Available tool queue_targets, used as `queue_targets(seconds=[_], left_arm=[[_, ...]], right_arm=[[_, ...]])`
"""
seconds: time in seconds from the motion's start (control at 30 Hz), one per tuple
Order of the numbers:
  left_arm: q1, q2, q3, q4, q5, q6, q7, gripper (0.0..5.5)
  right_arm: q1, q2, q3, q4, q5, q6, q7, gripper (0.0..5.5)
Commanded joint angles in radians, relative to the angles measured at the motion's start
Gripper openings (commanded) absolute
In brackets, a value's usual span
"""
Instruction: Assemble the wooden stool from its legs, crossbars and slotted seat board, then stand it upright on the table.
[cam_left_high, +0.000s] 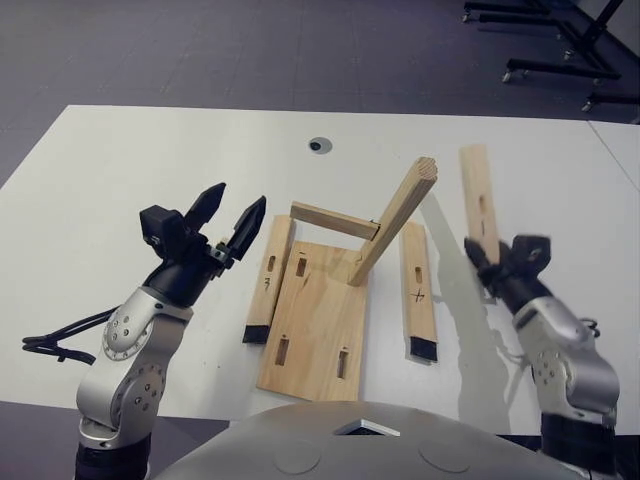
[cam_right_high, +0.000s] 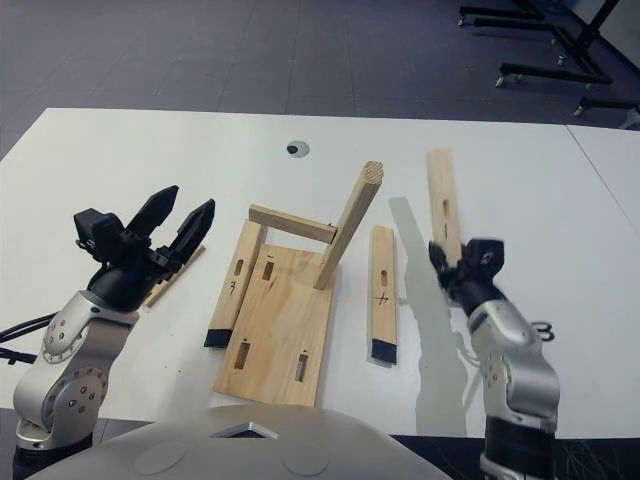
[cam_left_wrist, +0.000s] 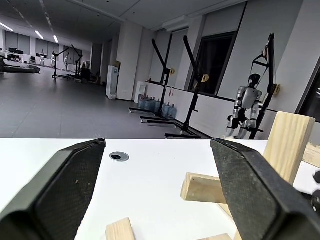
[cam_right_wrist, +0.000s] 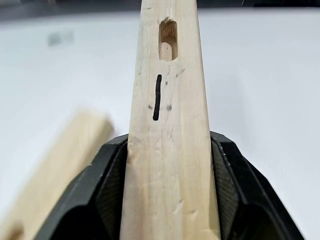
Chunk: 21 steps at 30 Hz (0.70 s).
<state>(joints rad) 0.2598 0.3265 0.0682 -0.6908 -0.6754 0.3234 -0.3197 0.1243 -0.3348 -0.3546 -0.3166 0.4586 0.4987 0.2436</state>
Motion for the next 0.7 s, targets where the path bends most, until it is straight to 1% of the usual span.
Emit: queue_targets(seconds=[0.03,0.1,0.17,0.3,0.4,0.43,0.53,0.7], left_arm=[[-0.126,0.018,0.086,0.040,-0.167,0.065,0.002,3.84],[-0.221,0.045,0.116,0.072,-0.258,0.099,-0.024,3.84],[-0.311,0.079,0.137,0.090,-0.378,0.150,-0.056,3.84],[-0.521,0.168,0.154,0.177,-0.613,0.278,-0.146,3.84],[-0.655,0.212,0.147,0.217,-0.741,0.350,-0.192,3.84],[-0.684,0.218,0.145,0.229,-0.772,0.367,-0.203,3.84],[-0.750,0.227,0.119,0.271,-0.796,0.408,-0.248,3.84],[-0.816,0.220,0.061,0.291,-0.724,0.436,-0.300,3.84]], right_arm=[[-0.293,-0.037,-0.076,0.073,0.115,-0.031,0.018,2.02],[-0.410,-0.072,-0.092,0.151,0.146,-0.048,0.061,2.02],[-0.499,-0.087,-0.123,0.181,0.250,-0.030,0.126,2.02],[-0.592,-0.127,-0.132,0.078,0.581,0.097,0.324,2.02],[-0.637,-0.166,-0.117,-0.018,0.827,0.197,0.410,2.02],[-0.644,-0.180,-0.103,-0.038,0.876,0.222,0.436,2.02],[-0.643,-0.202,-0.037,-0.082,0.944,0.271,0.502,2.02],[-0.607,-0.198,0.058,-0.102,0.910,0.274,0.556,2.02]])
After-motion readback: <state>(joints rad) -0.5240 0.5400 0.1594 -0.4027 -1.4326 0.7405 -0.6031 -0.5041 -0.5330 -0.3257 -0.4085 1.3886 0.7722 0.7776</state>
